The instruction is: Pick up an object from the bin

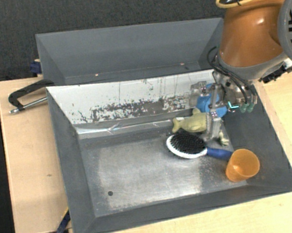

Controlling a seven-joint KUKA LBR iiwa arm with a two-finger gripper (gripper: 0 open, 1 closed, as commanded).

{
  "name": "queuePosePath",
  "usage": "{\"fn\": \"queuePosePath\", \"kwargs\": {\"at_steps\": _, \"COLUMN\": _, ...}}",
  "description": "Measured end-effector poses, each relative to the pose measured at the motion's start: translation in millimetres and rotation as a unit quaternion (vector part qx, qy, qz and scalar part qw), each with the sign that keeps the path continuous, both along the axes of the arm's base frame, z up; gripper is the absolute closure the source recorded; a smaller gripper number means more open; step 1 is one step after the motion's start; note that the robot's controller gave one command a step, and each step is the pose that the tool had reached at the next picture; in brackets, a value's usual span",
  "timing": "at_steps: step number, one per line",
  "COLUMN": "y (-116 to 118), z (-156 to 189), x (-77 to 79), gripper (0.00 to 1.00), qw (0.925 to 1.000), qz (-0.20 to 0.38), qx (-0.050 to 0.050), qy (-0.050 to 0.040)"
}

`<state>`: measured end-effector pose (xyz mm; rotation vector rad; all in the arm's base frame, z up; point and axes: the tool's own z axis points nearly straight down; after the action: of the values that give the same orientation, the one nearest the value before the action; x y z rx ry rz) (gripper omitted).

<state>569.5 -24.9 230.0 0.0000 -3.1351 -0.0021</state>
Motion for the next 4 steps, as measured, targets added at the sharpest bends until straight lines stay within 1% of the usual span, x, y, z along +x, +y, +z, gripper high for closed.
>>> {"fn": "queuePosePath", "kwargs": {"at_steps": 1, "y": -15, "z": -163, "x": -4.5, "gripper": 0.0, "qw": 0.9977, "qz": 0.068, "qx": 0.001, "qy": -0.0009}}
{"fn": "queuePosePath", "kwargs": {"at_steps": 2, "y": -3, "z": -128, "x": -15.9, "gripper": 0.0, "qw": 0.9985, "qz": -0.054, "qx": 0.0, "qy": -0.0043}}
{"fn": "queuePosePath", "kwargs": {"at_steps": 3, "y": -5, "z": -120, "x": -27.1, "gripper": 0.0, "qw": 0.9868, "qz": -0.162, "qx": 0.0, "qy": -0.0032}}
{"fn": "queuePosePath", "kwargs": {"at_steps": 4, "y": 6, "z": -160, "x": -21.9, "gripper": 0.0, "qw": 0.9636, "qz": -0.268, "qx": 0.0, "qy": -0.0011}}
